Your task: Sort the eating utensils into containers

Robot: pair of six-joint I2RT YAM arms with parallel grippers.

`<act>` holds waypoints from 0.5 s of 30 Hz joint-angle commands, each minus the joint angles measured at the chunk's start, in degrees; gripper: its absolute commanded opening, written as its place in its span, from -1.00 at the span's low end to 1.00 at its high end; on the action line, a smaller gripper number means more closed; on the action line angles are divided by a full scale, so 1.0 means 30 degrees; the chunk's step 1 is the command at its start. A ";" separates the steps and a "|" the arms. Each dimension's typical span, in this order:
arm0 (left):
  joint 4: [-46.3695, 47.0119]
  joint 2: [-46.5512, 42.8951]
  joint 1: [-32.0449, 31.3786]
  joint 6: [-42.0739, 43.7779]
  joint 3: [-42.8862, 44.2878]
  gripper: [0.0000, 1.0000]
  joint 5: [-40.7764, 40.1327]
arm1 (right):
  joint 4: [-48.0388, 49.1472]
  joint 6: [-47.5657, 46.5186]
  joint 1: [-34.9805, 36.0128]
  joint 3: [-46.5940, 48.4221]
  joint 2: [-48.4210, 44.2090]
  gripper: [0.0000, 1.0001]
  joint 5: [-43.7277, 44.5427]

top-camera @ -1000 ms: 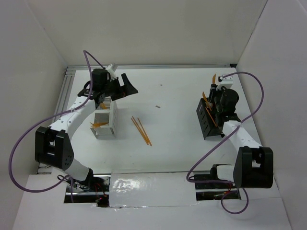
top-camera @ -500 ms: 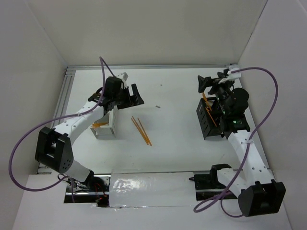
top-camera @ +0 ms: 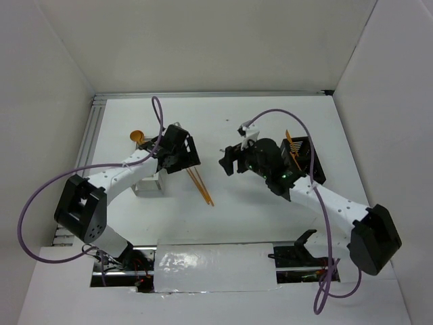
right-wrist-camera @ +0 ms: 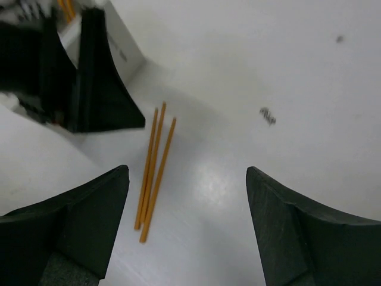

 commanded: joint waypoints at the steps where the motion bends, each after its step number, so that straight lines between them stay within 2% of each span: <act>1: -0.0214 0.0144 0.0220 -0.0581 0.0335 0.73 -0.0862 | -0.0617 0.1855 0.0584 -0.0648 0.0881 0.64 0.0252; 3: -0.0505 0.0492 0.0310 -0.0931 0.0801 0.73 -0.0596 | -0.0236 0.2266 0.1228 -0.0650 0.1814 0.52 0.0539; 5: -0.0944 0.1136 0.0688 -0.1049 0.1066 0.74 -0.0508 | -0.0234 0.2123 0.2663 -0.0650 0.2434 0.47 0.1299; 8: -0.1501 0.1755 0.0982 -0.1108 0.1623 0.74 -0.0390 | -0.0787 0.1712 0.4509 0.0051 0.3664 0.47 0.3495; 10: -0.1619 0.1844 0.0984 -0.1342 0.1625 0.74 -0.0419 | -0.0791 0.1769 0.5475 0.0434 0.4776 0.47 0.3677; 15: -0.1093 0.1406 0.1130 -0.1314 0.1038 0.74 -0.0274 | -0.0760 0.2090 0.5949 0.0987 0.6856 0.43 0.3472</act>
